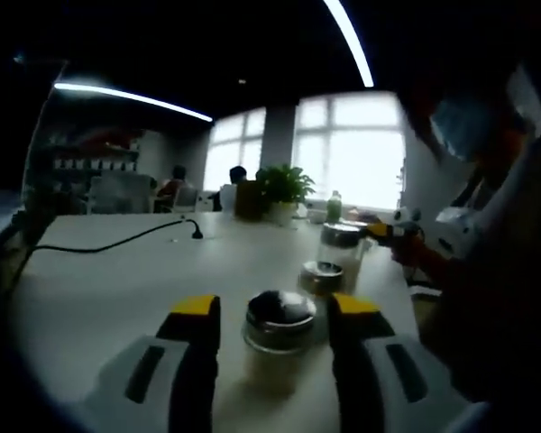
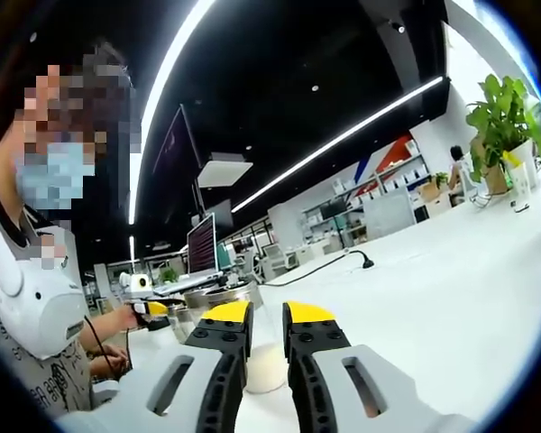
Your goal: Rotate the seasoning bottle until the label or dispensing opening points toward the visible target arrow and the bottle remains upright within the marked orientation range
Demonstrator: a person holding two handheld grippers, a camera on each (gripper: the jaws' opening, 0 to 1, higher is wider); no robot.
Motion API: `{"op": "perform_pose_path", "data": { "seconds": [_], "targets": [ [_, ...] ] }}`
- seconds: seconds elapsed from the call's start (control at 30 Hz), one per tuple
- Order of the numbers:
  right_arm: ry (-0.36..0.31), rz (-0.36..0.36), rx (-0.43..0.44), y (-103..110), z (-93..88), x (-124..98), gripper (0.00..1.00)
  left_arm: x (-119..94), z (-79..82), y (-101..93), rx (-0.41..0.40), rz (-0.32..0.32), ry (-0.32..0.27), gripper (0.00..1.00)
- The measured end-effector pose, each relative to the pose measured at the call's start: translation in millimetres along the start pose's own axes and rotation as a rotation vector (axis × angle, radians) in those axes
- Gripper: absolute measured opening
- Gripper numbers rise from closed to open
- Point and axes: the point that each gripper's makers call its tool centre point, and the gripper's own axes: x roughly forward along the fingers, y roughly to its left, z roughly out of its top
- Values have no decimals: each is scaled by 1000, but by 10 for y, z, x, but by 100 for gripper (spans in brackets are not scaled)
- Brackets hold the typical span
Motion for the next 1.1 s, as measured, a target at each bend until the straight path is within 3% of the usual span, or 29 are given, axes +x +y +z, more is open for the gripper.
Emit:
{"op": "perform_pose_path", "data": {
  "seconds": [0.2,0.37,0.53,0.67,0.8,0.9,1.03,1.1],
  "targets": [
    [-9,-6,-22,-20,24,22,16,-192,109,-65,-58,74,-82,51],
    [-19,-2,-14,-41,68,6,18,-240,113,-218,-9,129,-78,50],
    [-32,18,-28,33,142,-9,19,-361,366,-189,22,251,-193,49],
    [-35,17,-65,82,245,-73,19,-324,426,-256,-32,267,-179,54],
    [-59,-24,-78,49,377,-179,19,-329,636,-332,-46,305,-270,54],
    [-70,-36,-103,82,467,-255,19,-358,640,-320,-82,367,-253,51],
    [-59,-40,-153,183,540,-335,19,-438,659,-318,-15,473,-211,51],
    [-65,-41,-160,211,571,-363,19,-464,767,-387,11,472,-242,52]
  ]
}}
